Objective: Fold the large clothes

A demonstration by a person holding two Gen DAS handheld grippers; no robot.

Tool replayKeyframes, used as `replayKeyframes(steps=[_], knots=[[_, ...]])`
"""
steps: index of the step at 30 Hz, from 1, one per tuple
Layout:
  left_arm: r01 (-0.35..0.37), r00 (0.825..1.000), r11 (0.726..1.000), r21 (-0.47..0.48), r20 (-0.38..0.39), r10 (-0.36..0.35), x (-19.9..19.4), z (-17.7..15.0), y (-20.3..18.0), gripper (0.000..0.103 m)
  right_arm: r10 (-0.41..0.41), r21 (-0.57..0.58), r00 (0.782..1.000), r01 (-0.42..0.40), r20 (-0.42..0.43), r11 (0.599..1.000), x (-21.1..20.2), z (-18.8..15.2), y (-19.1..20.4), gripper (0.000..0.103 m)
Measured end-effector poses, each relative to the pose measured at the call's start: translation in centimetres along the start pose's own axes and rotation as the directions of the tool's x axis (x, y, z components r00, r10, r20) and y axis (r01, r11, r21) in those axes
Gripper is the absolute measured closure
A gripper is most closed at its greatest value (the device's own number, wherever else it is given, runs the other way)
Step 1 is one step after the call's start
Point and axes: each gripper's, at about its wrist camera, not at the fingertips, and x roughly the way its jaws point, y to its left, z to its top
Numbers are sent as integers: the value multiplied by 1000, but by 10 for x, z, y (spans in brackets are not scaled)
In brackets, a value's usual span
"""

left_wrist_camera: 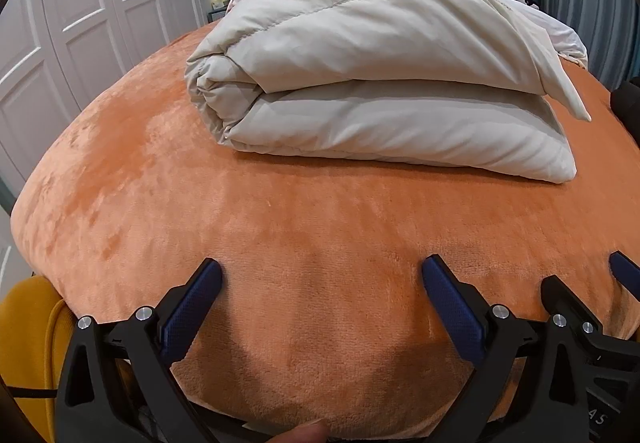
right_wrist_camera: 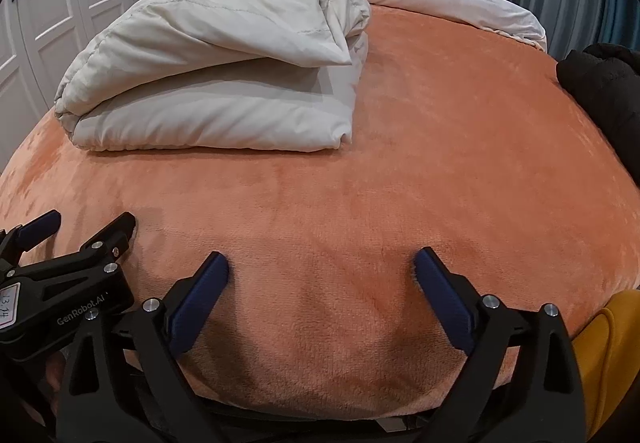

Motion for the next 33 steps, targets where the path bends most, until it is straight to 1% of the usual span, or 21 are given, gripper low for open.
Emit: replayKeyframes(steps=[31,33], knots=[[-5,1000,1000,1,3,5,2,1,1,5,1,-2,1000,-1,1,1000,0,0,-1,9],[-11,1000,1000,3,11,10,0,2,0,5,-11,-4,1000,11,14,1000,-3,0,0,10]])
